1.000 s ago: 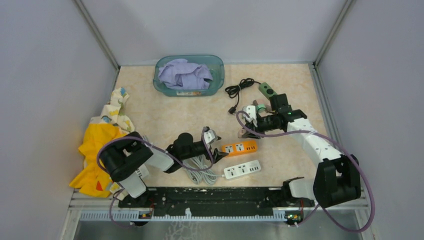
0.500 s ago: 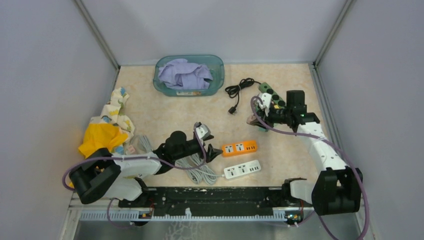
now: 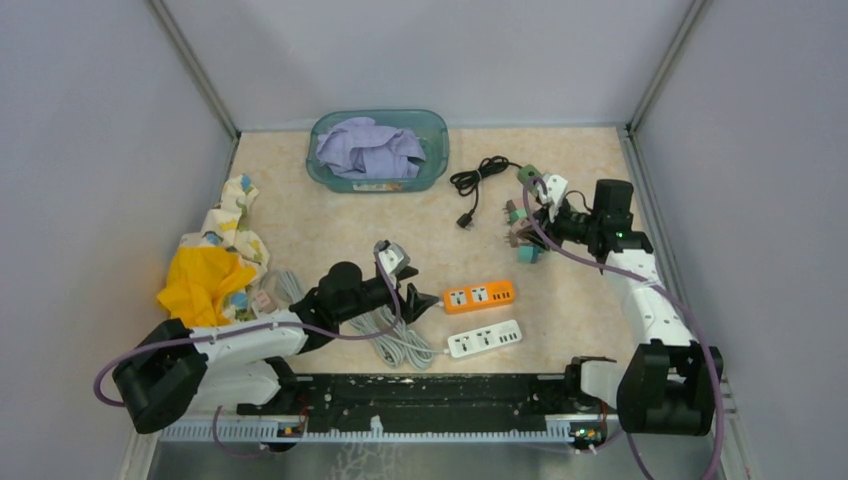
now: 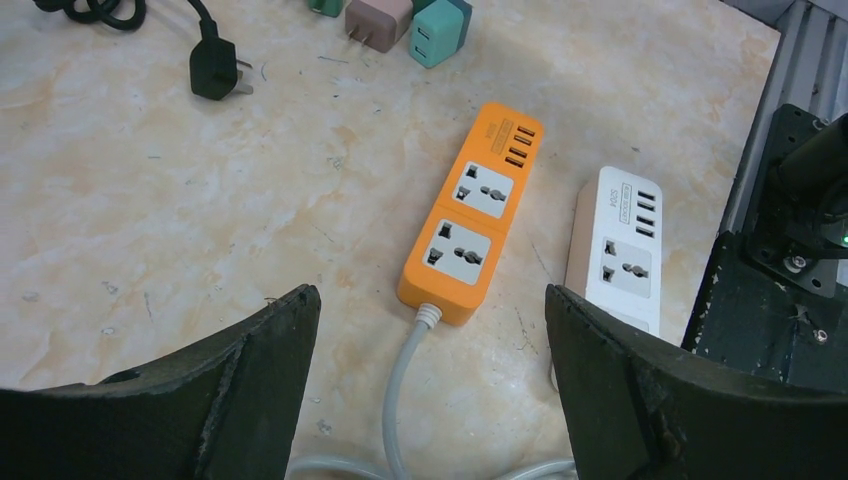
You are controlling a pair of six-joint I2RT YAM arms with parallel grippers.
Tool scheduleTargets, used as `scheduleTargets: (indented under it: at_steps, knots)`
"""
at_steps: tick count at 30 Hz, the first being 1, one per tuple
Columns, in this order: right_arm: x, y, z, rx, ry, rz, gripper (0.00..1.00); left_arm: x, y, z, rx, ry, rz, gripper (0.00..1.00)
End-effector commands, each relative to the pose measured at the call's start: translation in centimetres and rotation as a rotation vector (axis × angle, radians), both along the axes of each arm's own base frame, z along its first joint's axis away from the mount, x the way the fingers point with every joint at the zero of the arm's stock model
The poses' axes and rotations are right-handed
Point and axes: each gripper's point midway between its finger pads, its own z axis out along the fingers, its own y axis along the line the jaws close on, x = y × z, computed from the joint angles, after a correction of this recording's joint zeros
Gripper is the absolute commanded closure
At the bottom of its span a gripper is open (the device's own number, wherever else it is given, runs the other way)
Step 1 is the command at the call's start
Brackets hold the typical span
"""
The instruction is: Pull the plug off the socket
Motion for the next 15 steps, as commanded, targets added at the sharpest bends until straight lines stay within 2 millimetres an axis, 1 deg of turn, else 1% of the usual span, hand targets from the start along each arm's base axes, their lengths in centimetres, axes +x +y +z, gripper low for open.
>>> scheduleTargets:
  at_steps: [1, 6, 15]
  knots:
    - [0.9, -0.8, 1.9, 0.024, -0.069, -0.040, 1.00, 0.3, 0.9, 0.3, -0.005, 0.004, 0.043, 0.12]
    - [1.4, -1.6, 1.7, 0.021, -0.065, -0.087, 1.00, 0.2, 1.6, 0.5, -0.014, -0.003, 0.068, 0.12]
    - [2.7, -3.5, 1.1, -0.001, -0.055, -0.191, 1.00, 0.1, 1.9, 0.4, -0.012, 0.009, 0.074, 0.12]
